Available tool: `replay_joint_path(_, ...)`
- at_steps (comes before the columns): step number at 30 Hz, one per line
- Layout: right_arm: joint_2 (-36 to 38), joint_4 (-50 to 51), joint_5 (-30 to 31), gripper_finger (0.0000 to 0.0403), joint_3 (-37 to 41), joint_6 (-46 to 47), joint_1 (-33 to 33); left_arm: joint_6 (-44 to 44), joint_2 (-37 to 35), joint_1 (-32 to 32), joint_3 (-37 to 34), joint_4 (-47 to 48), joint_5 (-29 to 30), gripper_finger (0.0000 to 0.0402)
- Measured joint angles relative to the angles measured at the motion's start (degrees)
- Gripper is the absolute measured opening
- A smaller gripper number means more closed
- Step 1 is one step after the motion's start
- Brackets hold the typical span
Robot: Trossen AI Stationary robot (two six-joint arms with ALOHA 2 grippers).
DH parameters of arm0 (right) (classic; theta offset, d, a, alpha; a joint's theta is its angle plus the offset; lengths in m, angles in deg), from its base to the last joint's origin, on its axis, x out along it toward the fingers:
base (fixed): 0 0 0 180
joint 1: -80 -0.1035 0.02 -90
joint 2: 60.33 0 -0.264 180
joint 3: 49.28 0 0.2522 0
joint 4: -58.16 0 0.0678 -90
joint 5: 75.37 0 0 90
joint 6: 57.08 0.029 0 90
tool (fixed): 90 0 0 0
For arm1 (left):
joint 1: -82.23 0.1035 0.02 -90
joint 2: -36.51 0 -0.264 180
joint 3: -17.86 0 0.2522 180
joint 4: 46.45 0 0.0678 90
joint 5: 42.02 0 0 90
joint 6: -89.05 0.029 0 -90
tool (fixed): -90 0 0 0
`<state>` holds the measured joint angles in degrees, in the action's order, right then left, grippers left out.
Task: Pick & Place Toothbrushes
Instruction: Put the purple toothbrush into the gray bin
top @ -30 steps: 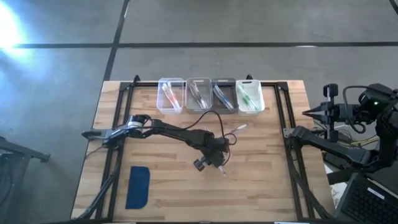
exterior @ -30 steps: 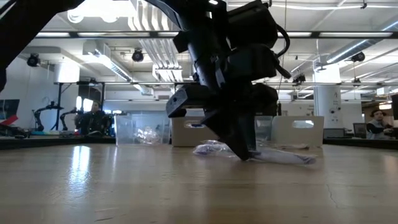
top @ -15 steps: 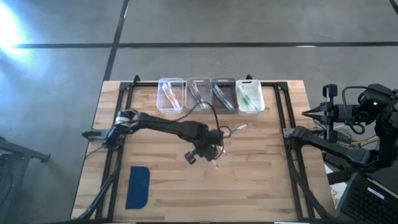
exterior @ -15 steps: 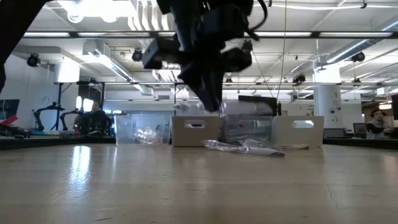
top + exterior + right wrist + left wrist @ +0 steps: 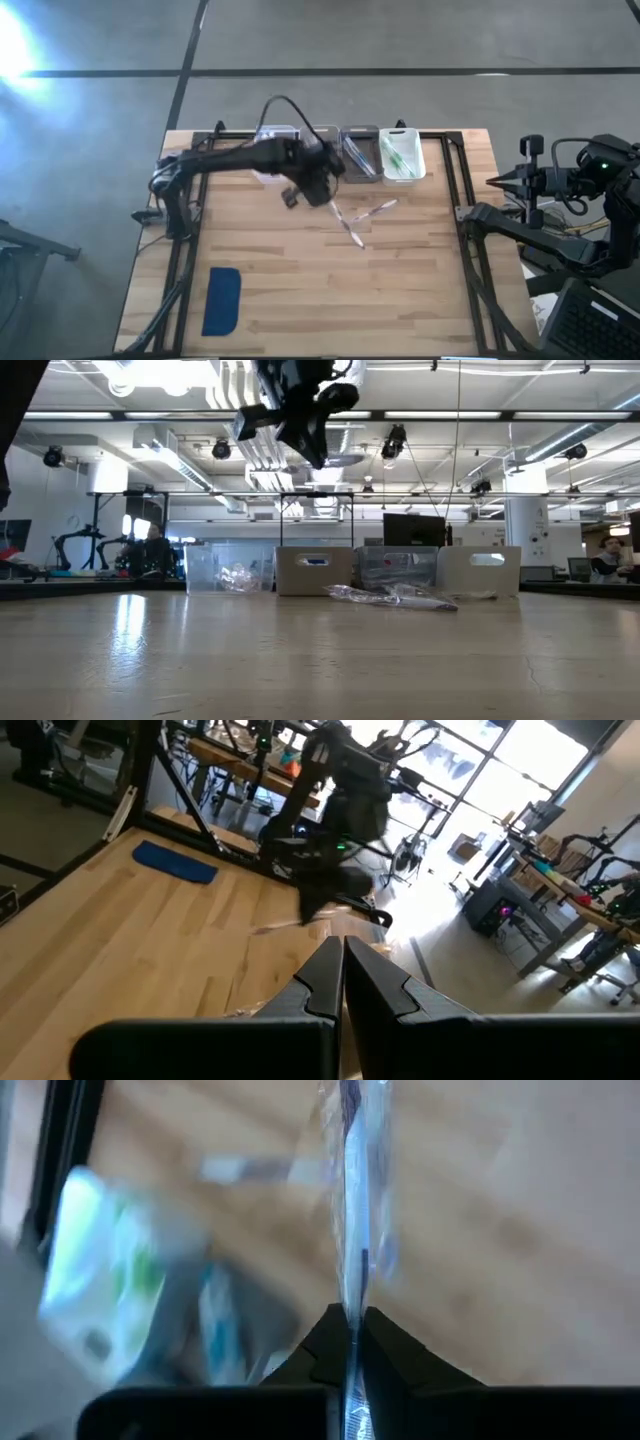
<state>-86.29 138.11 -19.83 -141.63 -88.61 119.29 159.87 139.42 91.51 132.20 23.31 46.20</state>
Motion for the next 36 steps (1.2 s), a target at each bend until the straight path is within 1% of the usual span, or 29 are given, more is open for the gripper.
replay_joint_path(3,0.0,0.0,0.0,0.0008,0.0,0.0,0.0,4.4,-0.5,3.9,0.6,0.6,4.1,0.0018)
replay_joint_path(6,0.0,0.0,0.0,0.0008,0.0,0.0,0.0,7.9,-0.2,7.8,1.4,1.1,6.3,0.0017)
replay_joint_path(9,0.0,0.0,0.0,0.0008,0.0,0.0,0.0,13.4,0.2,10.7,1.5,-0.4,9.0,0.0017)
replay_joint_path(12,0.0,0.0,0.0,0.0008,0.0,0.0,0.0,16.8,1.0,12.7,1.4,-2.8,11.8,0.0017)
replay_joint_path(15,0.0,0.0,0.0,0.0008,0.0,0.0,0.0,18.1,1.8,14.4,1.4,-3.9,10.9,0.0017)
replay_joint_path(25,0.0,0.0,0.0,0.0008,0.0,0.0,0.0,20.6,7.1,18.8,1.4,-4.6,3.1,0.0017)
replay_joint_path(30,0.0,0.0,0.0,0.0008,0.0,0.0,0.0,21.1,10.2,20.9,1.4,-5.0,1.9,0.0017)
replay_joint_path(36,0.0,0.0,0.0,0.0008,0.0,0.0,0.0,21.0,12.5,23.4,1.4,-6.5,-1.0,0.0017)
